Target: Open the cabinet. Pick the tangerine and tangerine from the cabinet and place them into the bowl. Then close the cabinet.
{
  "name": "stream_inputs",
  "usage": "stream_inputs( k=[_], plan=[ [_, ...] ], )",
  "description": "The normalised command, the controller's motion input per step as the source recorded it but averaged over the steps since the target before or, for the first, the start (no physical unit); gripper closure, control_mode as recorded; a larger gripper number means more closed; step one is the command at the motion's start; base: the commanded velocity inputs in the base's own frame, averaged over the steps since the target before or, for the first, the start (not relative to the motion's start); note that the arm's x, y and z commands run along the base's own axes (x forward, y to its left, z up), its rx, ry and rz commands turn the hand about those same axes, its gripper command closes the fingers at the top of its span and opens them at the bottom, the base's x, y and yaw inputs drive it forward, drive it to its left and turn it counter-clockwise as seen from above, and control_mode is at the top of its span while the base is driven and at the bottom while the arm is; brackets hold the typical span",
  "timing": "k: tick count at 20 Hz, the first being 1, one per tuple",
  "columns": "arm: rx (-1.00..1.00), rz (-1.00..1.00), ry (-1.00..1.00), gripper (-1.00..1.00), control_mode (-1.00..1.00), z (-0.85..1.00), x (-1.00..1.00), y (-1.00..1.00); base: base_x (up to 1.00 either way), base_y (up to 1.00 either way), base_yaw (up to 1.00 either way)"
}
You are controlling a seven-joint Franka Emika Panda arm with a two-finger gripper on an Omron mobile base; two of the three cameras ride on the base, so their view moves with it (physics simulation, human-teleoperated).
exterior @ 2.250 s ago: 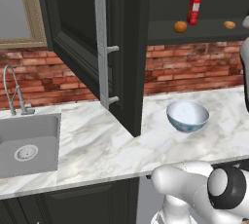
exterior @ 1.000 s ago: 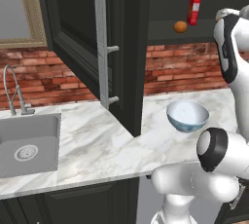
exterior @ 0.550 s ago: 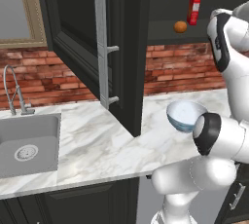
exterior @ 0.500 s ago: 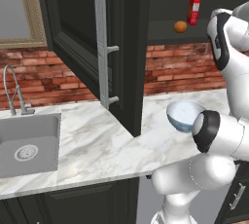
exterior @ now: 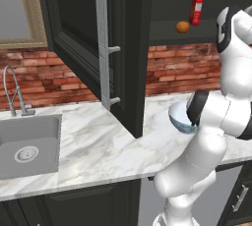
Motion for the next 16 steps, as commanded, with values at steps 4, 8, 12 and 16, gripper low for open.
stream_inputs(
  k=[4,8,12,16],
  plan=[
    [0.00,0.01,0.14,-1.00,-1.00,-0.01,0.26,-0.05,0.00,0.00,0.00],
    [-0.02,0.00,0.01,-1.00,-1.00,-0.03,0.01,0.00,0.00,0.00,0.00],
    [-0.04,0.00,0.03,-1.00,-1.00,-0.14,0.09,0.00,0.00,0.00,0.00],
    [-0.05,0.00,0.03,-1.00,-1.00,-0.36,0.07,0.02,0.00,0.00,0.00]
  ],
)
